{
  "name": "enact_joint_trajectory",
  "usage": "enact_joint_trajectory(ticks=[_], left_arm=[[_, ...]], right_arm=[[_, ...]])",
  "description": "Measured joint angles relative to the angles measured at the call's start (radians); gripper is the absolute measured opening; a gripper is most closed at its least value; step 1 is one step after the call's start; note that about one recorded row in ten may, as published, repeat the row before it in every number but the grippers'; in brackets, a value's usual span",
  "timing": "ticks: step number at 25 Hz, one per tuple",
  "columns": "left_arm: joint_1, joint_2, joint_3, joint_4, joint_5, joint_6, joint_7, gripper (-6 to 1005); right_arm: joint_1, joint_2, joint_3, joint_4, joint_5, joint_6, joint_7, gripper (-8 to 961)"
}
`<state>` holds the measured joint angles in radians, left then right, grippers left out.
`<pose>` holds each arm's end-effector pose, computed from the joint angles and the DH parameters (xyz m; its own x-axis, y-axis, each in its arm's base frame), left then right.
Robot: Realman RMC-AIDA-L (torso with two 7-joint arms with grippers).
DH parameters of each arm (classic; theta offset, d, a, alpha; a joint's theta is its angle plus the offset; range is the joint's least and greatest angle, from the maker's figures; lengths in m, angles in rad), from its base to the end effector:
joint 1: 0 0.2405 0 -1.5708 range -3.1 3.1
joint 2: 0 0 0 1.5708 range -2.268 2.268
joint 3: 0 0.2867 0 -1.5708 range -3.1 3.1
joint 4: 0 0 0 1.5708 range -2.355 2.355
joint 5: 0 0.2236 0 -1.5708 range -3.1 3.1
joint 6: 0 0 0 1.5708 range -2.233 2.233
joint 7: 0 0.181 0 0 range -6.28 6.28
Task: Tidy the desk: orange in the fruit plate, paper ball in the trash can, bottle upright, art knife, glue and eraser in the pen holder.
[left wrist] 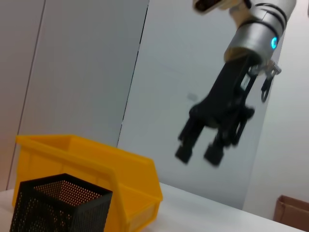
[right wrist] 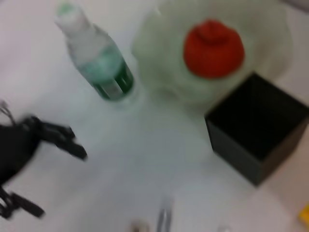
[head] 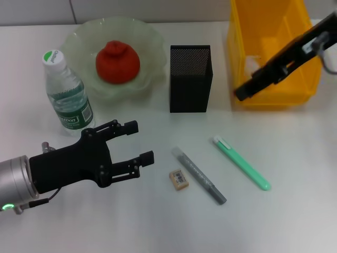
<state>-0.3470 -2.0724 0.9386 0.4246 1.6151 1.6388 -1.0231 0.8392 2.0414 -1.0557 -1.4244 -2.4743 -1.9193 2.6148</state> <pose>-0.2952 0.2885 -0.0778 0.6860 0.2378 0.6876 0.4124 -0.9057 -0.0982 0.1271 0.4023 0.0199 0.7464 -0.6566 0.1082 -0.6123 -0.7413 -0.2749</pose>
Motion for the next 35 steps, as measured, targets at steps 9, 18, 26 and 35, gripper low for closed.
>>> enact_joint_trajectory(ticks=[9, 18, 26, 35], left_arm=[[-0.01, 0.0, 0.0, -0.019, -0.002, -0.01, 0.001, 801], [-0.01, 0.0, 0.0, -0.022, -0.002, -0.013, 0.002, 801], [-0.013, -0.001, 0.0, -0.024, -0.003, -0.014, 0.002, 800], [-0.02, -0.002, 0.0, -0.038, -0.004, -0.024, 0.002, 800]], right_arm=[[0.072, 0.043, -0.168, 0.236, -0.192, 0.112, 0.025, 665], [0.107, 0.046, -0.272, 0.46, -0.191, 0.279, 0.027, 665], [0.132, 0.049, -0.316, 0.557, -0.176, 0.337, 0.021, 666], [0.156, 0.052, -0.435, 0.587, -0.148, 0.379, 0.051, 666]])
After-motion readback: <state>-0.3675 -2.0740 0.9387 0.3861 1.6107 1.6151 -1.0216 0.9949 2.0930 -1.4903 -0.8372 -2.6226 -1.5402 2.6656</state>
